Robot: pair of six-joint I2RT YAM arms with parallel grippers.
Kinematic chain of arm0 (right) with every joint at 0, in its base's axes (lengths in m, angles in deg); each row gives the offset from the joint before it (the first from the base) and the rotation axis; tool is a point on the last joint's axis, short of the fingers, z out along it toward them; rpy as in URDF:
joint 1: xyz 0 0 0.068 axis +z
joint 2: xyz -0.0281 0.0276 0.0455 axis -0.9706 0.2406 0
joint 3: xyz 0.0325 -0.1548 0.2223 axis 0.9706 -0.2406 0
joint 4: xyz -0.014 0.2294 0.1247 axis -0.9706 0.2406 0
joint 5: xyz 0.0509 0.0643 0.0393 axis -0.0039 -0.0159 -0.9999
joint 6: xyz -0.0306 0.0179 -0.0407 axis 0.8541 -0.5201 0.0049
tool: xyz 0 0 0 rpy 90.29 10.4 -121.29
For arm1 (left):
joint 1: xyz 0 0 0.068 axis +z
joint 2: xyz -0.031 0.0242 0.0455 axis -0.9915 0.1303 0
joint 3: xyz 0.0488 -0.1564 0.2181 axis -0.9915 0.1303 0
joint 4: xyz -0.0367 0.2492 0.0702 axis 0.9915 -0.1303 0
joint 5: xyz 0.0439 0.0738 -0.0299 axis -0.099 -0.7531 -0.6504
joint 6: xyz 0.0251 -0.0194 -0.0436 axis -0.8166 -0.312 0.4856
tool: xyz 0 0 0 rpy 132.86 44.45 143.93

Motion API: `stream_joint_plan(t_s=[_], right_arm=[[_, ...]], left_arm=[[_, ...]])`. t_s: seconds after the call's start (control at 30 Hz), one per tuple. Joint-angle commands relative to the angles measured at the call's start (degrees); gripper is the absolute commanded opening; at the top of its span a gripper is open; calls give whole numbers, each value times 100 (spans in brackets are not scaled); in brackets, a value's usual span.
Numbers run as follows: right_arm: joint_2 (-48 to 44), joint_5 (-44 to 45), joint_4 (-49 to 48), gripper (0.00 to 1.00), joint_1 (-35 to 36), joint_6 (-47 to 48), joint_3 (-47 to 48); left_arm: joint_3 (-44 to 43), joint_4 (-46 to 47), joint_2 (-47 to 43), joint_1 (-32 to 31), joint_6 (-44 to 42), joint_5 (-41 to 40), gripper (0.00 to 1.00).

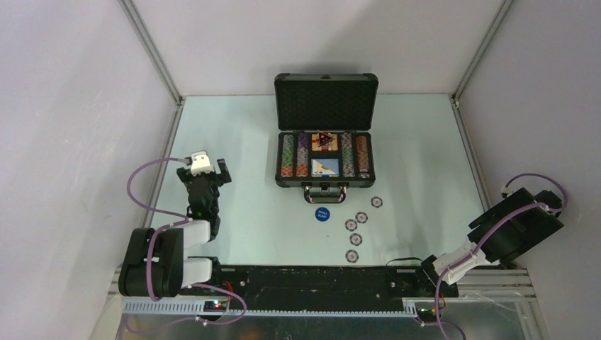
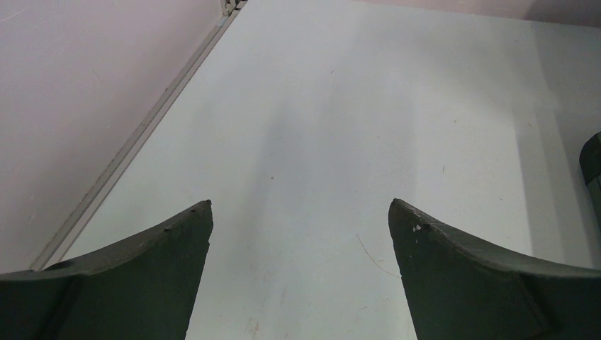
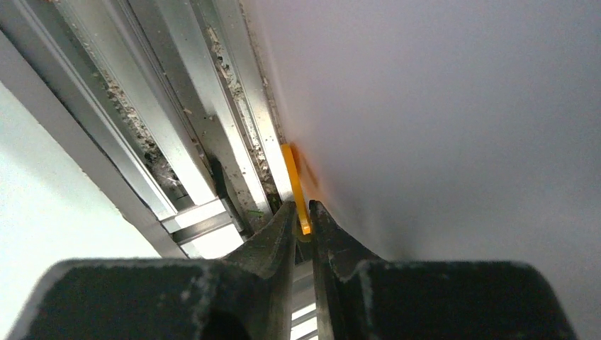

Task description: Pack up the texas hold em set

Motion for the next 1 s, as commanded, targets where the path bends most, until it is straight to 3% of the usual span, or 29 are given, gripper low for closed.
stream_joint_plan(t_s=[0.0,0.5,0.6,0.8,0.97], right_arm=[[182,14,-95,17,-264,13,-4],[342,-111,45,12,-305,18,2],[367,-132,138,18,-305,17,-3],[389,-121,171,19,-309,9,-1],[363,-129,166,4,-314,12,4]], left_arm=[[-10,319,-21,53,71,-19,98],[-11,319,-27,53,71,-24,98],[-9,319,-26,53,71,-21,98],[-15,314,-25,53,71,-19,98],[-9,319,-27,53,71,-20,98]])
